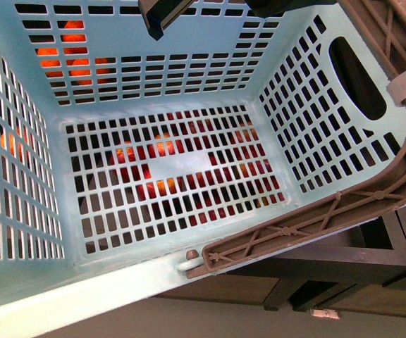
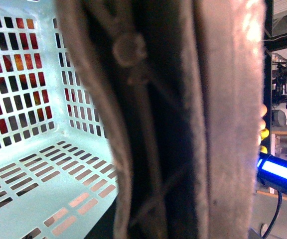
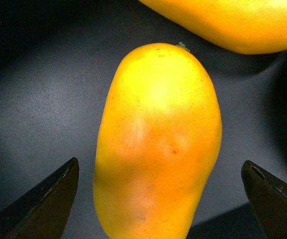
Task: Pick mango and avocado into basket
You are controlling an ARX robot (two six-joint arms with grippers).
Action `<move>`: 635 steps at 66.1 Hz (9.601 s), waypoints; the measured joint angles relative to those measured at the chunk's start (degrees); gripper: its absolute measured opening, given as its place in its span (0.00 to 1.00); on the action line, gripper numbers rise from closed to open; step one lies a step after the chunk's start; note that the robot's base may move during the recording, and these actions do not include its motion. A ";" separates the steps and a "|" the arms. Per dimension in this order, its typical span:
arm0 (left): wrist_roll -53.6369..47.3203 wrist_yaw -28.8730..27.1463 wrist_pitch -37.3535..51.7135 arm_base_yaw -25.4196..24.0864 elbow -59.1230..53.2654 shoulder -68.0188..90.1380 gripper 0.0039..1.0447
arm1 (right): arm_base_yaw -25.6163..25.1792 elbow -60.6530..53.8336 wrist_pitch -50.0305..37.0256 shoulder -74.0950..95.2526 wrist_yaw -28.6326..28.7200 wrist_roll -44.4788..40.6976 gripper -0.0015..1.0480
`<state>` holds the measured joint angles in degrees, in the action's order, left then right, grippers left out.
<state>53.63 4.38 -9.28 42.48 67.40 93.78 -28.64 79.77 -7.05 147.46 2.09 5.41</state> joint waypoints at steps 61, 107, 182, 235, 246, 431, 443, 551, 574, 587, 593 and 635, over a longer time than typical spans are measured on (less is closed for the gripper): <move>0.00 0.02 0.00 0.00 0.00 0.00 0.13 | 1.60 14.16 8.17 8.83 -1.42 2.36 0.92; -0.02 0.00 0.00 0.00 0.00 0.00 0.13 | 1.49 11.06 5.31 8.20 -0.42 2.36 0.60; -0.02 -0.07 0.00 0.00 0.00 0.00 0.13 | 20.11 -42.58 -0.46 -78.97 28.92 4.83 0.60; -0.02 0.00 0.00 0.00 0.00 0.00 0.13 | 40.04 -40.74 -9.03 -65.94 16.72 9.66 0.60; -0.02 0.00 0.00 0.00 0.00 0.00 0.13 | 40.94 -40.65 -9.03 -65.24 15.78 9.68 0.72; -0.11 0.13 -0.04 0.07 0.00 0.20 0.13 | 28.61 -74.05 -34.84 -99.47 -2.10 -5.22 0.92; -0.02 0.07 -0.04 0.04 0.02 0.20 0.13 | 28.61 -74.05 -34.84 -99.47 -2.10 -5.22 0.92; -0.11 -0.09 -0.04 0.00 0.02 0.20 0.13 | 28.61 -74.03 -34.82 -99.41 -2.08 -5.22 0.92; 0.02 0.15 -0.04 0.02 0.02 0.20 0.13 | 28.61 -74.05 -34.84 -99.62 -2.05 -5.22 0.92; -0.07 -0.15 -0.04 0.02 0.02 0.20 0.13 | 28.61 -74.07 -34.82 -99.45 -2.08 -5.22 0.92; -0.22 -0.15 -0.04 -0.31 0.02 0.20 0.13 | 28.63 -74.07 -34.82 -99.45 -1.84 -5.25 0.92; 0.02 0.46 -0.04 0.15 0.00 0.20 0.13 | 3.80 -52.81 3.63 -80.54 -0.42 17.25 0.92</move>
<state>53.65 4.84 -9.32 42.63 67.40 93.97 -24.84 26.96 -3.42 66.92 1.67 22.65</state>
